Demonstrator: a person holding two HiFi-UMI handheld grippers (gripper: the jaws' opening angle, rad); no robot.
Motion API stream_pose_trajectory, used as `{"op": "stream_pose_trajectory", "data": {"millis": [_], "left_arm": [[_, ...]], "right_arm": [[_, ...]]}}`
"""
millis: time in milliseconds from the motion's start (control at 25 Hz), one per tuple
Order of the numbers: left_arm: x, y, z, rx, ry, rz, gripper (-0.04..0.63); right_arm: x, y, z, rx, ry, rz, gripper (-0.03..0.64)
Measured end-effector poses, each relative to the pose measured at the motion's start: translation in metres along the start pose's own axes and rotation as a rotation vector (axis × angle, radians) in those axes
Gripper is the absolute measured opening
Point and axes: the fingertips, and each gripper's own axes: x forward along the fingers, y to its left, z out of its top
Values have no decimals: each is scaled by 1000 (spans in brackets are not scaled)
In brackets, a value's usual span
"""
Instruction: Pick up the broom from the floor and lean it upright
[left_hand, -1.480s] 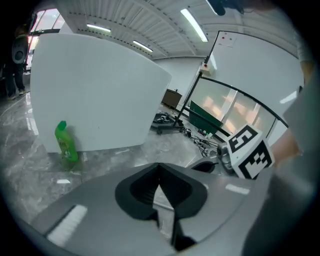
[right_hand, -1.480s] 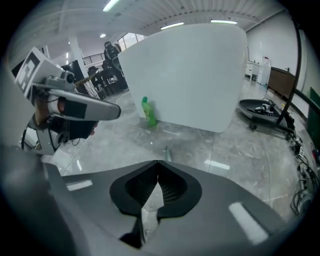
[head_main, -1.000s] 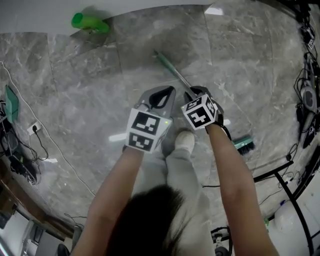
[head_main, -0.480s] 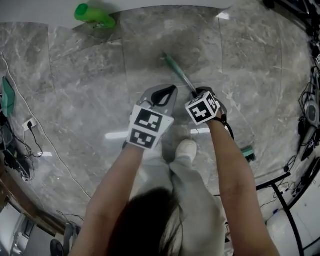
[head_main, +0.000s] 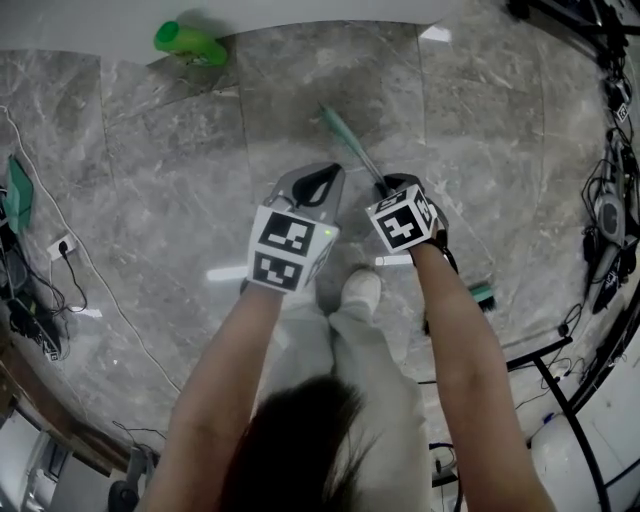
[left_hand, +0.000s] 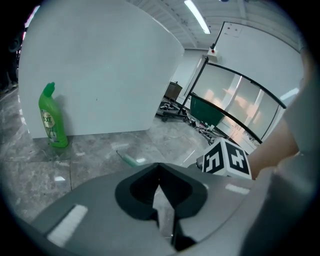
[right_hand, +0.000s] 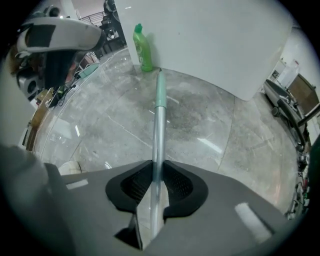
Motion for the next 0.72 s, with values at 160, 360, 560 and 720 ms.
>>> {"op": "stream_pose_trajectory", "data": {"millis": [160, 360, 560, 720], "left_arm": [[-20, -17, 36, 34, -28, -12, 0], [-54, -31, 94, 35, -102, -3, 0], [-87, -42, 157, 74, -176, 8, 0], [-111, -41, 204, 72, -243, 41, 0]], "right_arm": [[-45, -4, 19, 5, -89, -38, 74], [-111, -10, 49, 9, -225, -73, 74], [-179, -21, 76, 29, -351, -127, 74], [-223, -34, 104, 62, -428, -173, 72]]}}
